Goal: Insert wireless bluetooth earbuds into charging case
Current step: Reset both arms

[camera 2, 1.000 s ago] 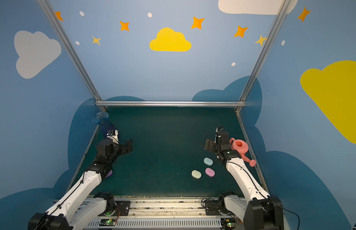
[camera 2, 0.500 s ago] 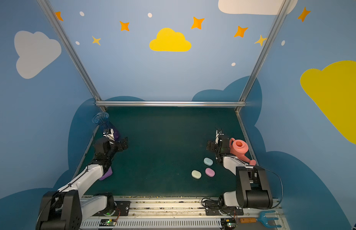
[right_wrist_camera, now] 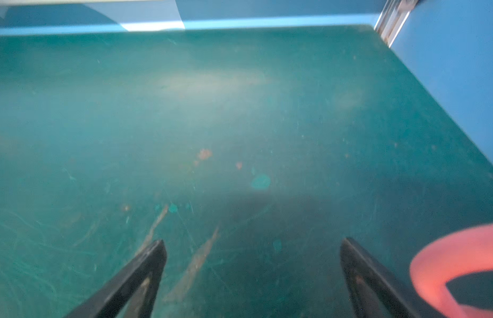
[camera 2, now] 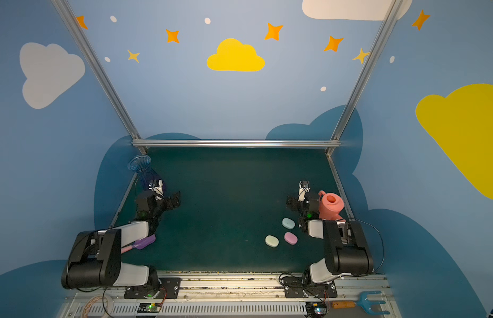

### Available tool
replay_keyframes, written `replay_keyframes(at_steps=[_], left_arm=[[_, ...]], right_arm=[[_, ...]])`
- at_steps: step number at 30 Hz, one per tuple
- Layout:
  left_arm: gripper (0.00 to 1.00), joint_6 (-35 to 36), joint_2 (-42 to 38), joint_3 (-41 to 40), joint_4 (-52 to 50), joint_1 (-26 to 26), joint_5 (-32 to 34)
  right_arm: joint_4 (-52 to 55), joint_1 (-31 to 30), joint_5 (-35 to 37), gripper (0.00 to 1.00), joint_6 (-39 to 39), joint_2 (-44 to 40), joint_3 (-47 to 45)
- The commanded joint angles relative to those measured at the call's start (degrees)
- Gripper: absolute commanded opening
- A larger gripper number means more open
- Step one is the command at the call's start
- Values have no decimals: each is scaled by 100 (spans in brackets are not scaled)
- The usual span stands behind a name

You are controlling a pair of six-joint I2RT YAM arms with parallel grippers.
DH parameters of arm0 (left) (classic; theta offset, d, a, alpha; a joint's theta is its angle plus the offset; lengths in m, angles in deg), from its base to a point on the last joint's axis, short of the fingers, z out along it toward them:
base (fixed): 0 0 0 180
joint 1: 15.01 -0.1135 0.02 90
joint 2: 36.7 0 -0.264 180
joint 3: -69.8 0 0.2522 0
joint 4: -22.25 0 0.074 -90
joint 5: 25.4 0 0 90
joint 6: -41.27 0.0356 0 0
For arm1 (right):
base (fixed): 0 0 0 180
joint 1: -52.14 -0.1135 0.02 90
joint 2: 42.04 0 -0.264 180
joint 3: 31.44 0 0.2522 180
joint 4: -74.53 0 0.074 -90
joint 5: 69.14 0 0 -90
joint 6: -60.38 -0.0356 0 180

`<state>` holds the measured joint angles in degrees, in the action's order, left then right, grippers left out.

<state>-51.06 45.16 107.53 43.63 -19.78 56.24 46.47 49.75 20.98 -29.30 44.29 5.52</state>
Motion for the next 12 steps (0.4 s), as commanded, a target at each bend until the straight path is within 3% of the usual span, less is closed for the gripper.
replay_keyframes(at_steps=[1, 12], left_arm=[[100, -22, 164, -29, 511, -23, -17], [100, 47, 313, 178, 249, 0, -32]], right_arm=[[-287, -17, -68, 97, 79, 16, 22], [-258, -21, -65, 97, 76, 8, 32]])
